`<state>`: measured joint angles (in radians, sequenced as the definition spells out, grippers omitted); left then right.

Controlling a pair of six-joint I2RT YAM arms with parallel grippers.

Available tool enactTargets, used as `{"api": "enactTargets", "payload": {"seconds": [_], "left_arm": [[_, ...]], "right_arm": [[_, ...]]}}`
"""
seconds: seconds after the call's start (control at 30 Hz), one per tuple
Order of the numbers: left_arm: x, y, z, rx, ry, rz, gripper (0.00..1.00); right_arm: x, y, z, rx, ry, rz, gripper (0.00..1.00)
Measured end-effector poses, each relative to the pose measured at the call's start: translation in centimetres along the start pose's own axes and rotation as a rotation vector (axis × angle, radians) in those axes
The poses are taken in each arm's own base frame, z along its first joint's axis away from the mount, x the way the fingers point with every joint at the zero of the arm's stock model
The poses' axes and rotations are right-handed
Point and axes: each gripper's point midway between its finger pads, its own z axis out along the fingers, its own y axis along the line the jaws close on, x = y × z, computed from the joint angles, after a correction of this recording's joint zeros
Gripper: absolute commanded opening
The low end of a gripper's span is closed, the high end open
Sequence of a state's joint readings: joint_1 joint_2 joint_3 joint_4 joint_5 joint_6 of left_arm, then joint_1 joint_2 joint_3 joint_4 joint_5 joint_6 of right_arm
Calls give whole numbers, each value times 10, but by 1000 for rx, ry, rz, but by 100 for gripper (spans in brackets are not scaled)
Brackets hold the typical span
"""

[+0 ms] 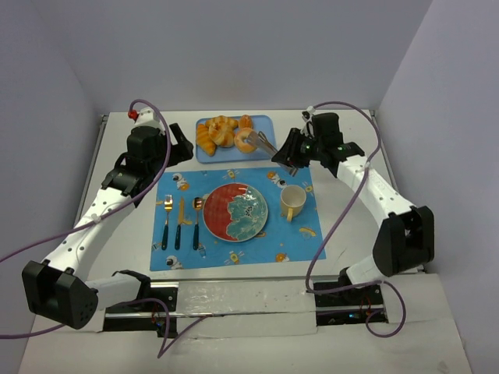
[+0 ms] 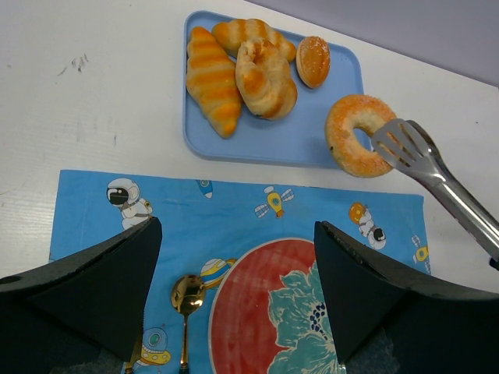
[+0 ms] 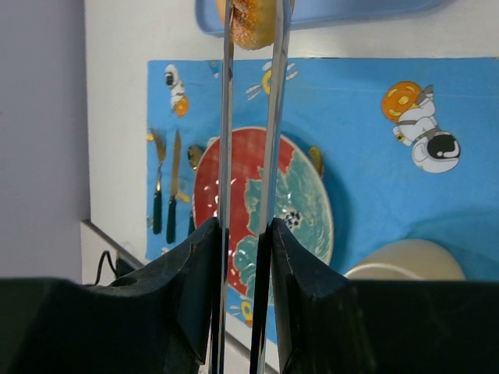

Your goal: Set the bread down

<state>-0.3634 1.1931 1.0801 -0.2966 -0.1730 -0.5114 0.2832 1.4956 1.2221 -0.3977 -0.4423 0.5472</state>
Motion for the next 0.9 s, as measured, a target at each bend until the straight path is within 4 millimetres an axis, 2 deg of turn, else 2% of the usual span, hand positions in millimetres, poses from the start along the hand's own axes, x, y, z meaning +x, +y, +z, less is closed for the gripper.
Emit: {"api": "enactTargets", "payload": {"seconds": [0.17,0.33,0.53,0.63,0.73,0.9], "left_arm": [[0,0,0,-1,1,0,89],[1,1,1,-3,2,1,89],[1,1,1,-4,2,1,89],[1,1,1,-4,2,1,89],[1,1,1,-4,2,1,89],[1,1,1,-4,2,1,89]], "right_arm": [[13,30,-23,-61,-9,-60,19],[53,54,-27,-111,64,-118,19],[109,54,-26,-101,187,-150,19],[131,53,-32,-96,229,-163,19],[145,51,-39,-90,245,-176,19],[156,48,-48,-81,255,-186,19]]}}
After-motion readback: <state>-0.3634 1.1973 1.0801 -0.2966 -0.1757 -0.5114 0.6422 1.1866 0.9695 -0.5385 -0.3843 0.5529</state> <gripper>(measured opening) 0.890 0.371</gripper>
